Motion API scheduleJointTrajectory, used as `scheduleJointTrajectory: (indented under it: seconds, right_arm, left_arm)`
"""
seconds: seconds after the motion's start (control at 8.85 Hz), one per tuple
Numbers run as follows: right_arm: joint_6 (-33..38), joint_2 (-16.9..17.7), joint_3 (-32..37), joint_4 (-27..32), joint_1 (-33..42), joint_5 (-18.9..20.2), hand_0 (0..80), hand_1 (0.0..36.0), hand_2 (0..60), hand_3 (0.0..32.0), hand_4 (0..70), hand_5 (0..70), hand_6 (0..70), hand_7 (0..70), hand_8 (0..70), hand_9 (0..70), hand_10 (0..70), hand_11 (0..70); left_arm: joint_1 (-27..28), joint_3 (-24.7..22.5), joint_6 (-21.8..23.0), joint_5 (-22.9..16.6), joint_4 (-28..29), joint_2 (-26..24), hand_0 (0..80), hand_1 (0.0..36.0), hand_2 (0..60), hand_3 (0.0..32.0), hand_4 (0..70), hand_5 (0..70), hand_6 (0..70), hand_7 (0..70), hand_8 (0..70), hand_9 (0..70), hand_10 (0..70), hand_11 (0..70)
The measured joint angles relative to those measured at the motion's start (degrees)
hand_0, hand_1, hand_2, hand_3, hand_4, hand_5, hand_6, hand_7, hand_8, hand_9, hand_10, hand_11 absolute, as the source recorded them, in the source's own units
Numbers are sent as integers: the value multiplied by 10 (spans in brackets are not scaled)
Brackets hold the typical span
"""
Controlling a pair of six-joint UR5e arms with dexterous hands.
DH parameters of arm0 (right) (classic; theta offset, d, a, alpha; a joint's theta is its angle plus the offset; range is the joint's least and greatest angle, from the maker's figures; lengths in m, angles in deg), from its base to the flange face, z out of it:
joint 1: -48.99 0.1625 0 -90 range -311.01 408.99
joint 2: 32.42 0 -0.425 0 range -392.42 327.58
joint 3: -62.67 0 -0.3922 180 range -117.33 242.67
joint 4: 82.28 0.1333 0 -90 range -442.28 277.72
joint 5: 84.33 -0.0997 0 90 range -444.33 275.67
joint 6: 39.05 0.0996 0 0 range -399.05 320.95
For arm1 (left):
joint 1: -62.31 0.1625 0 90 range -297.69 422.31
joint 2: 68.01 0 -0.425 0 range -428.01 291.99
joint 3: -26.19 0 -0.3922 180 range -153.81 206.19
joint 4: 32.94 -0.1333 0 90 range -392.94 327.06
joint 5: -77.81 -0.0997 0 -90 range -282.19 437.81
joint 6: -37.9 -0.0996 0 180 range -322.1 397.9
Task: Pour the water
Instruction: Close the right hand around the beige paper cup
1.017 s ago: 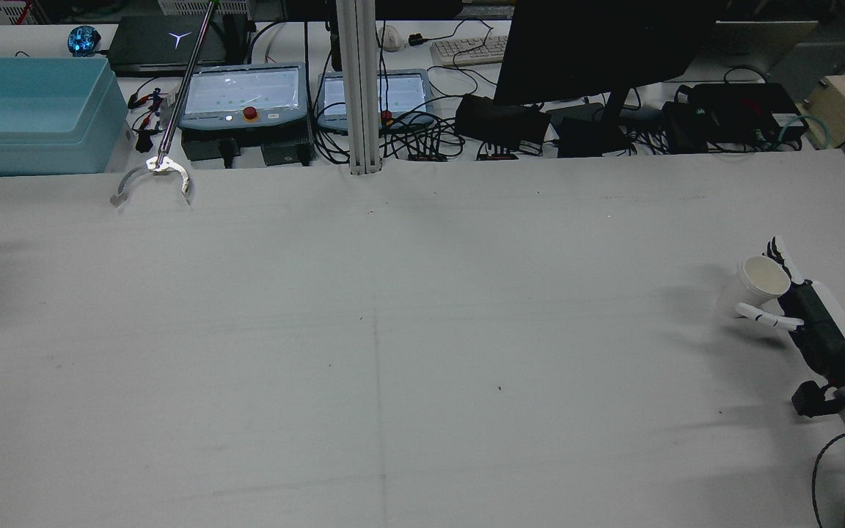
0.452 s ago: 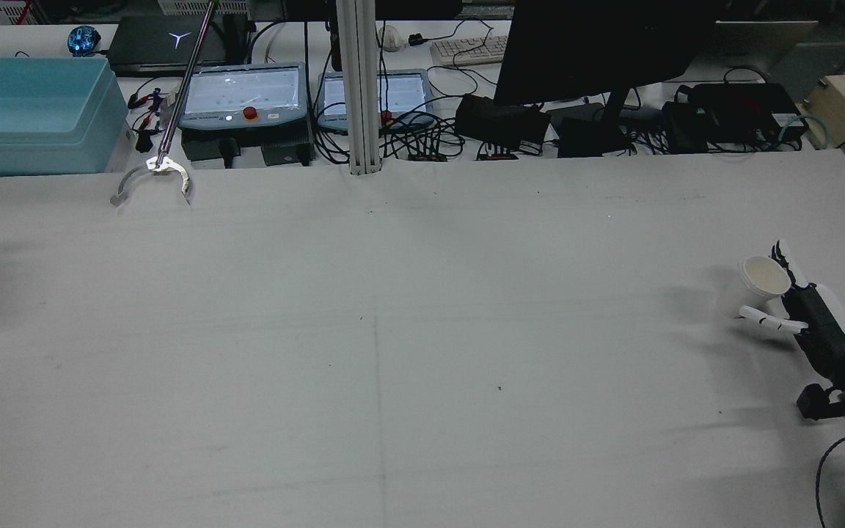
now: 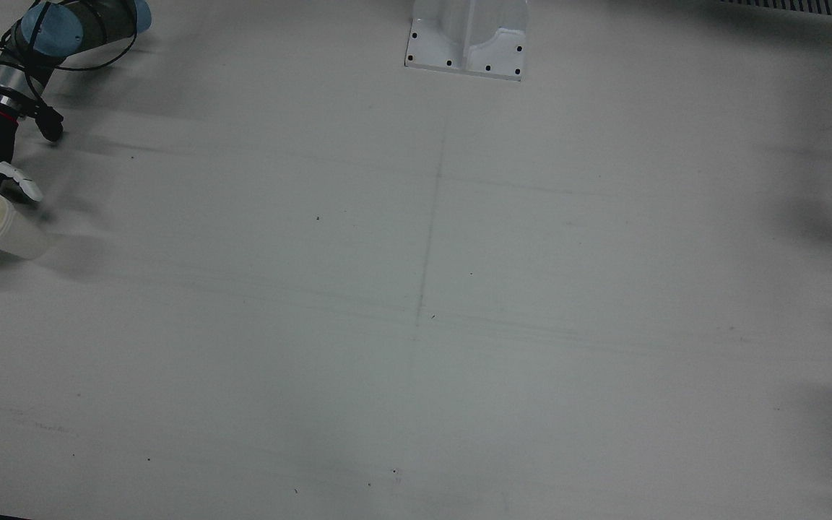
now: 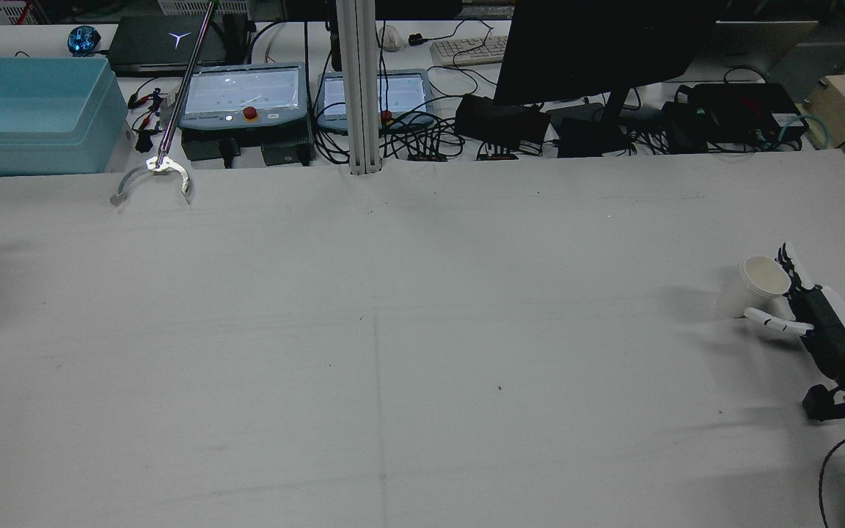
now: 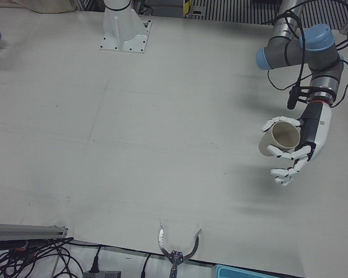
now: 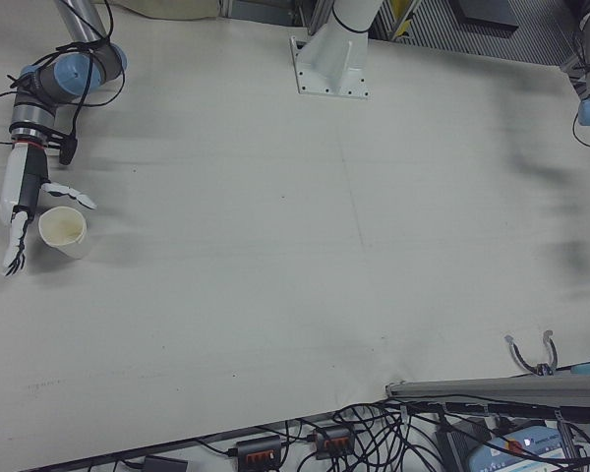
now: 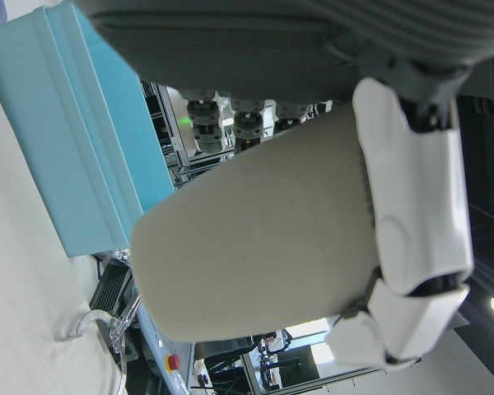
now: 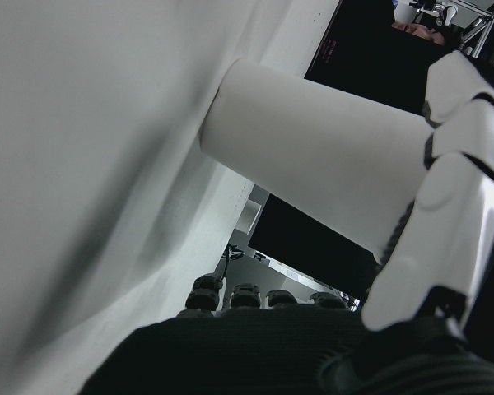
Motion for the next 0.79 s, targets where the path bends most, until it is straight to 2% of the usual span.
scheduleJointTrajectory:
  seconds: [0.34, 0.79]
  right_arm:
    - [-6, -3, 1, -1, 20, 2, 464, 166, 185, 0, 0, 0, 0, 0, 16, 44, 42, 78]
    - [-10, -35, 24, -3, 26, 5, 469, 170, 185, 0, 0, 0, 0, 0, 13, 40, 41, 78]
  left_arm:
    - [2, 4, -5, 1, -6, -4, 565, 360, 600, 0, 604, 700, 176, 337, 152, 228, 83, 145]
    - [3, 14, -10, 1, -6, -7, 566, 360, 600, 0, 600, 700, 174, 334, 153, 229, 85, 148]
